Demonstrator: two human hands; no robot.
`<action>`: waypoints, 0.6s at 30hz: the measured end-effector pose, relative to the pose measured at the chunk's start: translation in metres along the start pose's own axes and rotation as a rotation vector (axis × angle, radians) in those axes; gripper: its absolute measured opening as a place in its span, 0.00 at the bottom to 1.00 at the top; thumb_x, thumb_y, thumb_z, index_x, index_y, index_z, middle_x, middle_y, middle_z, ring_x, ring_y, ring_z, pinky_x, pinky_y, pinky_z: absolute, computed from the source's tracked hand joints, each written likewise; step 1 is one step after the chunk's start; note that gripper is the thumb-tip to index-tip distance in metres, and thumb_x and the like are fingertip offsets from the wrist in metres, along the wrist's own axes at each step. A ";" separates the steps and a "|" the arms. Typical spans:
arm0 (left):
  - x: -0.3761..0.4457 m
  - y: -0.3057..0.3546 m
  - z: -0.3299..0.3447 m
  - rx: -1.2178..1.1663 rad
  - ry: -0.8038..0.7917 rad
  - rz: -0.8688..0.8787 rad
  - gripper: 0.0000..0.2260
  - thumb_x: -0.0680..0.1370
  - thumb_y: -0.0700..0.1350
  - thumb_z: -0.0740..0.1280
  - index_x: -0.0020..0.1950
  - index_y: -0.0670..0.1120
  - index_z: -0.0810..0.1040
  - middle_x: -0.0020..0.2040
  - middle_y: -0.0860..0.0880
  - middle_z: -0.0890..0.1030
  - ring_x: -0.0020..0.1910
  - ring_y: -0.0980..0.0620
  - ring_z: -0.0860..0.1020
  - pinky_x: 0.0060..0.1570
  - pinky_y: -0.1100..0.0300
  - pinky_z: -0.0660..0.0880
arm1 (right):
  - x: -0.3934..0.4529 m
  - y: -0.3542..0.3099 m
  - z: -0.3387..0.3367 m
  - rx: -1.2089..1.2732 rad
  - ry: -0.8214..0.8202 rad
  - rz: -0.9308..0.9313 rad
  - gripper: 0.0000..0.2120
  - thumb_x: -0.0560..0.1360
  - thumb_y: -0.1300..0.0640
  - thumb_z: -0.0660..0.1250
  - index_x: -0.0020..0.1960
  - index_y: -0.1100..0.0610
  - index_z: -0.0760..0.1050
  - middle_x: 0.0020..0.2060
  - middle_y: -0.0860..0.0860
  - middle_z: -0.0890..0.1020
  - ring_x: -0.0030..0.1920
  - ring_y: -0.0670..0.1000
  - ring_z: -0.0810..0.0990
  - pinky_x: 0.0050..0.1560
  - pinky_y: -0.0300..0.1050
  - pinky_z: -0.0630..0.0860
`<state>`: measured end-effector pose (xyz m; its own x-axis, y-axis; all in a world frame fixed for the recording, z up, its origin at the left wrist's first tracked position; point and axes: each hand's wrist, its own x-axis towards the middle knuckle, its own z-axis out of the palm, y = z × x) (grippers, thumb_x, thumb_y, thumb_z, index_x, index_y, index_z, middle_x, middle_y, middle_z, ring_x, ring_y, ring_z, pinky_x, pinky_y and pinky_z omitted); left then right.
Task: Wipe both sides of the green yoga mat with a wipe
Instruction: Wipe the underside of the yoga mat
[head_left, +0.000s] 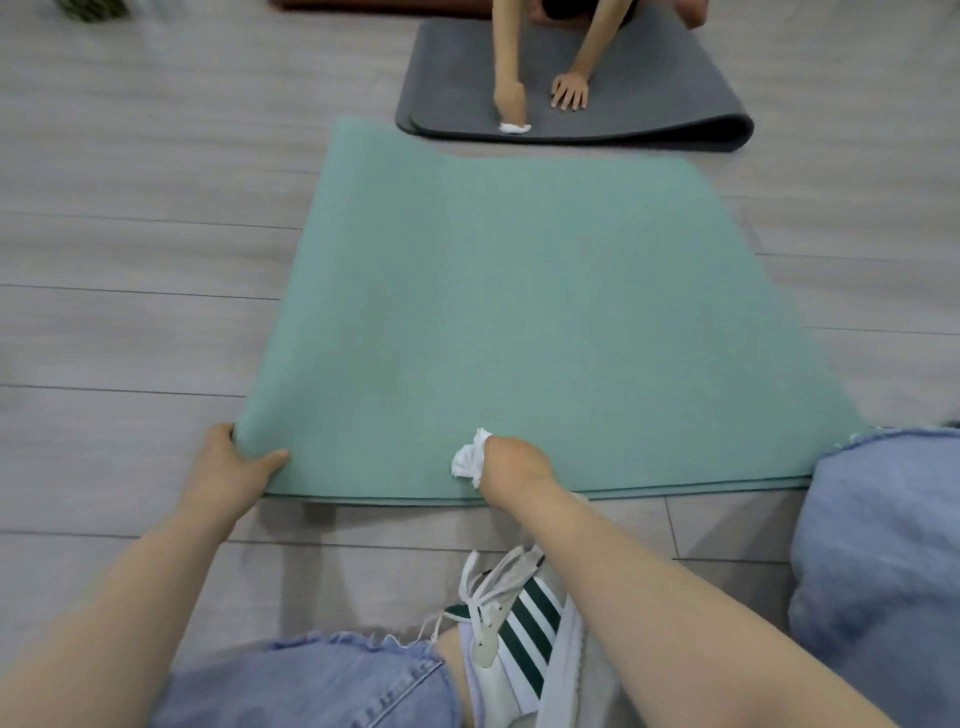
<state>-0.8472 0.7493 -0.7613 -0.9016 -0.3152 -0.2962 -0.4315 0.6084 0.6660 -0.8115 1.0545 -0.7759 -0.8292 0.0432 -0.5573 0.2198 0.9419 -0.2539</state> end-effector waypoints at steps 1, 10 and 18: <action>0.006 -0.004 -0.010 0.023 0.009 -0.002 0.22 0.71 0.43 0.77 0.61 0.39 0.73 0.52 0.42 0.80 0.50 0.41 0.79 0.51 0.46 0.76 | -0.003 -0.007 0.005 -0.008 0.042 -0.020 0.19 0.73 0.59 0.65 0.64 0.56 0.70 0.55 0.56 0.80 0.57 0.57 0.79 0.51 0.44 0.72; 0.033 -0.035 -0.089 0.305 0.094 -0.037 0.26 0.72 0.43 0.77 0.64 0.37 0.70 0.58 0.33 0.78 0.57 0.33 0.77 0.56 0.41 0.75 | -0.009 -0.091 0.045 -0.022 0.154 -0.173 0.14 0.74 0.56 0.64 0.58 0.54 0.69 0.51 0.54 0.81 0.55 0.56 0.78 0.56 0.49 0.65; 0.023 -0.044 -0.124 0.589 0.274 -0.007 0.21 0.74 0.46 0.73 0.61 0.39 0.69 0.58 0.34 0.75 0.57 0.32 0.76 0.52 0.40 0.73 | -0.008 -0.148 0.070 -0.048 0.111 -0.231 0.16 0.72 0.59 0.64 0.59 0.55 0.69 0.50 0.53 0.81 0.55 0.56 0.77 0.67 0.60 0.58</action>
<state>-0.8453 0.6250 -0.7125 -0.8920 -0.4478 -0.0616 -0.4517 0.8787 0.1546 -0.8013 0.8917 -0.7892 -0.9066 -0.1405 -0.3978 -0.0038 0.9456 -0.3253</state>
